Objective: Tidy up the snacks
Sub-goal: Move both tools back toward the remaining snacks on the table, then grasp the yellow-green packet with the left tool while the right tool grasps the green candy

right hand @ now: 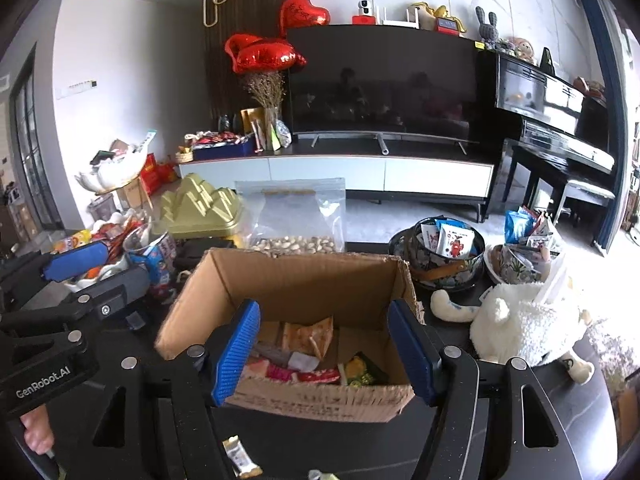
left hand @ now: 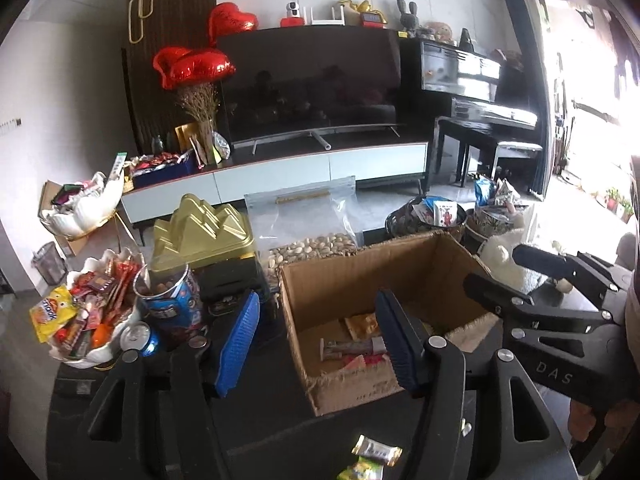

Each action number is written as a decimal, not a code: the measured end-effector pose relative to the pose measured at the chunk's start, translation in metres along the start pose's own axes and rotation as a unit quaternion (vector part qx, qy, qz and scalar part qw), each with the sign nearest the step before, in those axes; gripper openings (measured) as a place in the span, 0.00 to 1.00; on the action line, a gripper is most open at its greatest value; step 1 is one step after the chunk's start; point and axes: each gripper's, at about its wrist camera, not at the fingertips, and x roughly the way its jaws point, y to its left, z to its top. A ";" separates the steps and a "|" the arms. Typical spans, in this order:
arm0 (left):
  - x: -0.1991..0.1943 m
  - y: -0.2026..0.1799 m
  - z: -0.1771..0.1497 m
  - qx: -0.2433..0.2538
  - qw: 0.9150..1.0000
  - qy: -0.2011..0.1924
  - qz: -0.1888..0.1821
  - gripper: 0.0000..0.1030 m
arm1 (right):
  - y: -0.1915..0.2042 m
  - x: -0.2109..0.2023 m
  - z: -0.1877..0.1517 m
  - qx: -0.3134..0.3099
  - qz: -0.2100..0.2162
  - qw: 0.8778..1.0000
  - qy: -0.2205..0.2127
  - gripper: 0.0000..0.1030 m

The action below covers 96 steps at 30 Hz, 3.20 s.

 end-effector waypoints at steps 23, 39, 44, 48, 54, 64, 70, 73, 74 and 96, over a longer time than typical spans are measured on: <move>-0.034 -0.015 -0.075 -0.001 0.997 0.067 -0.035 0.60 | 0.010 -0.031 -0.072 -0.016 0.020 0.997 0.071 0.67; -0.025 -0.027 -0.120 0.006 0.994 0.103 -0.047 0.60 | 0.008 -0.021 -0.119 0.000 0.039 0.993 0.111 0.67; -0.014 -0.028 -0.136 -0.005 0.990 0.125 -0.057 0.60 | 0.008 -0.016 -0.133 -0.003 0.040 0.992 0.121 0.67; -0.004 -0.029 -0.146 -0.010 0.988 0.141 -0.062 0.60 | 0.006 -0.008 -0.143 0.003 0.044 0.990 0.134 0.67; 0.012 -0.029 -0.159 -0.014 0.984 0.163 -0.064 0.60 | 0.005 0.009 -0.155 0.010 0.046 0.987 0.155 0.67; 0.047 -0.029 -0.178 -0.017 0.977 0.201 -0.066 0.60 | -0.004 0.038 -0.173 0.016 0.030 0.981 0.191 0.67; 0.064 -0.027 -0.186 -0.020 0.974 0.216 -0.070 0.60 | -0.006 0.053 -0.179 0.014 0.024 0.979 0.202 0.67; 0.072 -0.025 -0.188 -0.024 0.972 0.223 -0.074 0.60 | -0.006 0.058 -0.181 0.013 0.019 0.979 0.205 0.67; 0.075 -0.024 -0.189 -0.024 0.971 0.227 -0.075 0.60 | -0.007 0.061 -0.182 0.012 0.018 0.978 0.205 0.67; 0.085 -0.022 -0.195 -0.038 0.969 0.230 -0.087 0.27 | -0.011 0.071 -0.186 0.025 0.025 0.978 0.207 0.24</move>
